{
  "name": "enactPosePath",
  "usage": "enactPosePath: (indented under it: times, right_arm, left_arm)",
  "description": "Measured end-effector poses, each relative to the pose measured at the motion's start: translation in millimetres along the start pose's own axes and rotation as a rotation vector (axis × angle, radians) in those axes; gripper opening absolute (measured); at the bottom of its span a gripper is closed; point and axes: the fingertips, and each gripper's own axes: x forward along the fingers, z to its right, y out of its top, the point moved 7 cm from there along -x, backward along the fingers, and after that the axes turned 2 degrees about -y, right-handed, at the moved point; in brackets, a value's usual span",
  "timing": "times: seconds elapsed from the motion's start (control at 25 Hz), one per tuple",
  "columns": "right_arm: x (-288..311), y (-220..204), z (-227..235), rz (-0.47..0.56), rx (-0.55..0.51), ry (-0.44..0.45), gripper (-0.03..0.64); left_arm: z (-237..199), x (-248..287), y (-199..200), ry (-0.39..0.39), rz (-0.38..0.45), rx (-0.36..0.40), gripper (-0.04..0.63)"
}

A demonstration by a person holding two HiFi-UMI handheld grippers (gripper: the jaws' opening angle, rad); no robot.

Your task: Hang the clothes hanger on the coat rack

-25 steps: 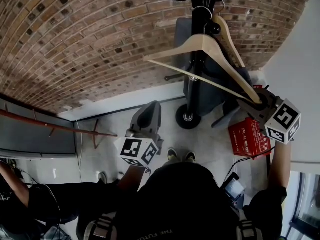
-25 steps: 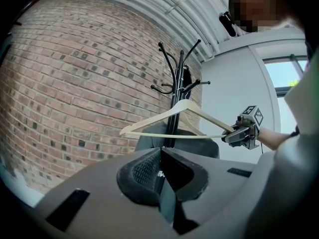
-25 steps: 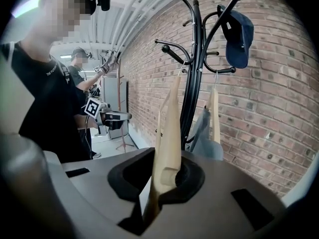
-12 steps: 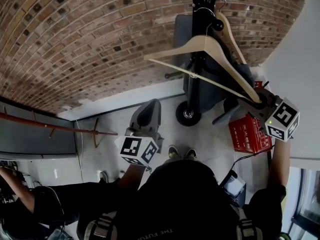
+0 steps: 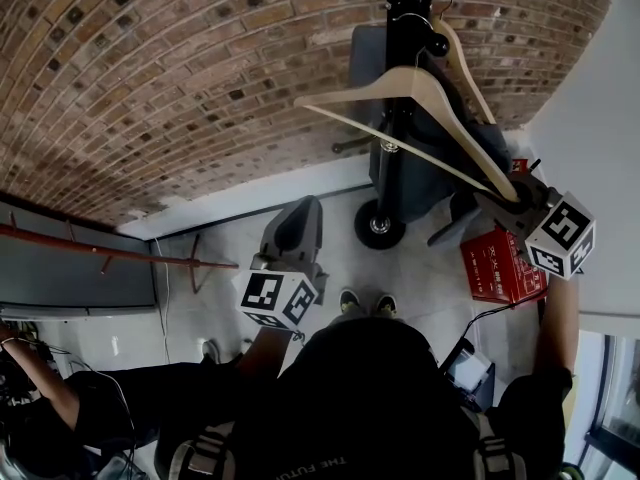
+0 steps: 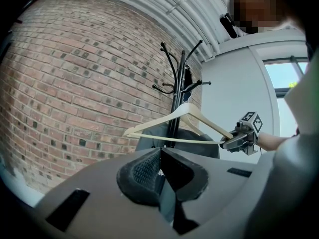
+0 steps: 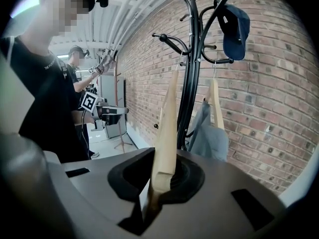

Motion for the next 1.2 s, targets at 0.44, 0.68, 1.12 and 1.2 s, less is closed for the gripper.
enactPosePath:
  times: [0.44, 0.68, 1.12, 1.2]
  right_arm:
    - [3, 3, 6, 0.046, 0.024, -0.068, 0.044]
    - [1, 11, 9, 0.112, 0.039, -0.092, 0.089]
    - [-11, 23, 12, 0.148, 0.006, -0.197, 0.110]
    - [-15, 29, 15, 0.160, -0.013, -0.244, 0.110]
  left_arm:
    - [-4, 0, 2, -0.004, 0.003, -0.001, 0.023]
    - [-5, 3, 5, -0.011, 0.007, -0.001, 0.023]
    - [-7, 4, 9, -0.016, 0.018, -0.005, 0.023]
    - [-8, 6, 12, -0.019, 0.029, -0.001, 0.023]
